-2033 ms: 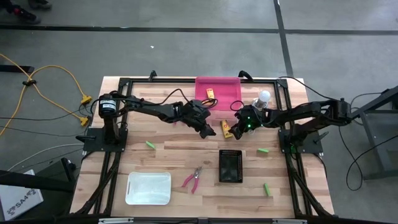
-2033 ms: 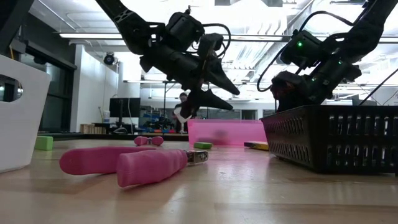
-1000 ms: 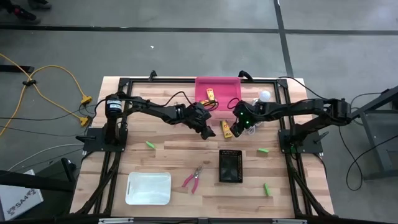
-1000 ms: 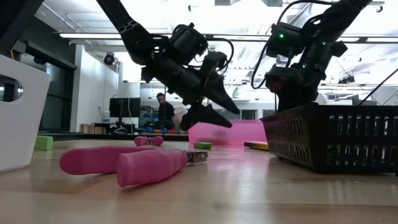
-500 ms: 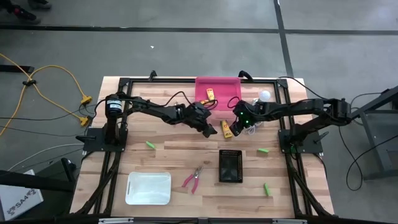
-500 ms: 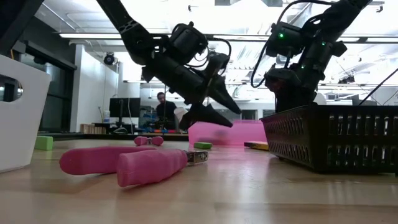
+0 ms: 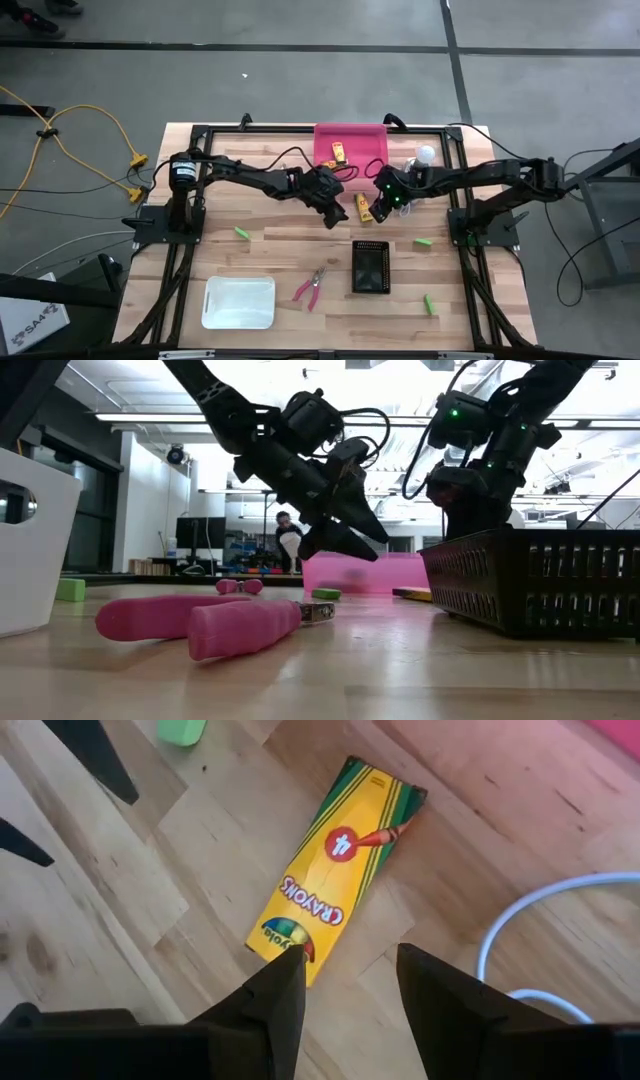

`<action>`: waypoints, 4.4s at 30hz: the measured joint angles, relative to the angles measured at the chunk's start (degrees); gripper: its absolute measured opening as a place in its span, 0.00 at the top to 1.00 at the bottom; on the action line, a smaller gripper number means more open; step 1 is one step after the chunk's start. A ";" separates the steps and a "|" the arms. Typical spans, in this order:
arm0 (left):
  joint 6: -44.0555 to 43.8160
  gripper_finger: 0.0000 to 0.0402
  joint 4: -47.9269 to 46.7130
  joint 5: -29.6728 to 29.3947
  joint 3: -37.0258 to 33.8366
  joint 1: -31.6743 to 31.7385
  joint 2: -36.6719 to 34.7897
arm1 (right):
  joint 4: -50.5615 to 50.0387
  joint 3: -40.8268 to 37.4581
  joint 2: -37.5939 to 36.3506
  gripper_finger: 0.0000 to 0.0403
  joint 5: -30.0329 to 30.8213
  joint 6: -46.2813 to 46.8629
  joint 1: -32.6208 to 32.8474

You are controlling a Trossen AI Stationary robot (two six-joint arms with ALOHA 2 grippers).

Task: Pick & Place School Supplies
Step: Put the yellow crayon box into the pink bin

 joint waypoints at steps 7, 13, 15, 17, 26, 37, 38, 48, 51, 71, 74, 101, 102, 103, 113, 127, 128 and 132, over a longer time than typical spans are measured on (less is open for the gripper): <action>6.62 0.59 0.00 1.08 0.02 0.23 0.00 | -0.03 0.00 0.00 0.63 1.74 2.07 1.40; 12.82 0.59 -0.10 1.69 0.02 0.71 0.00 | -0.08 0.00 0.00 0.63 1.87 3.36 2.63; 14.36 0.59 -0.62 2.63 0.02 1.09 0.00 | -0.09 0.00 0.00 0.63 1.88 3.78 3.07; 15.87 0.59 -1.25 4.02 0.02 1.46 0.00 | -0.13 0.00 0.00 0.63 1.88 3.79 3.59; 21.63 0.59 -1.33 4.83 0.04 2.78 0.00 | -0.43 0.00 0.00 0.63 4.94 -1.54 6.39; 27.09 0.59 -1.16 5.59 0.04 5.50 0.00 | 0.36 -0.02 0.00 0.63 10.29 1.41 8.66; 27.09 0.59 -1.16 5.70 0.04 5.50 0.00 | 1.12 -0.02 0.00 0.63 10.48 2.57 8.90; 26.19 0.59 -1.35 13.00 0.04 3.89 0.00 | 10.47 -0.02 0.00 0.63 6.88 2.52 12.00; 25.86 0.59 -1.34 13.00 0.04 3.26 0.00 | 10.94 -0.02 0.43 0.64 5.73 3.57 12.00; 28.92 0.59 -2.14 9.81 0.04 2.58 -1.54 | 11.92 -0.02 3.69 0.99 2.27 3.16 12.35; 31.61 0.59 -3.02 4.62 0.04 1.36 -2.78 | 11.74 -0.02 4.88 0.99 2.26 3.51 12.30; 34.55 0.59 -3.44 -0.80 0.04 -0.16 -3.45 | 6.05 -0.02 7.73 1.00 7.88 2.59 10.41; 34.55 0.59 -3.46 -0.80 0.04 -0.16 -3.45 | 6.03 -0.02 7.72 1.00 8.01 2.22 10.14; 34.55 0.59 -3.48 -0.80 0.04 -0.16 -3.45 | 6.04 -0.02 7.74 1.00 8.01 1.96 9.82; 34.55 0.59 -3.54 -0.78 0.04 -0.16 -3.43 | 5.97 -0.02 7.73 1.00 9.72 -1.64 6.41; 34.57 0.59 -4.87 -1.52 0.02 0.01 -3.41 | 5.90 -0.02 7.41 1.00 12.11 -3.92 3.56; 34.52 0.59 -5.31 -1.83 0.02 0.22 -3.41 | 5.90 -0.02 7.14 1.00 11.84 -3.76 3.56; 32.39 0.59 -6.31 -1.97 0.00 2.06 -3.41 | 5.90 -0.02 5.25 1.00 9.39 -2.81 3.56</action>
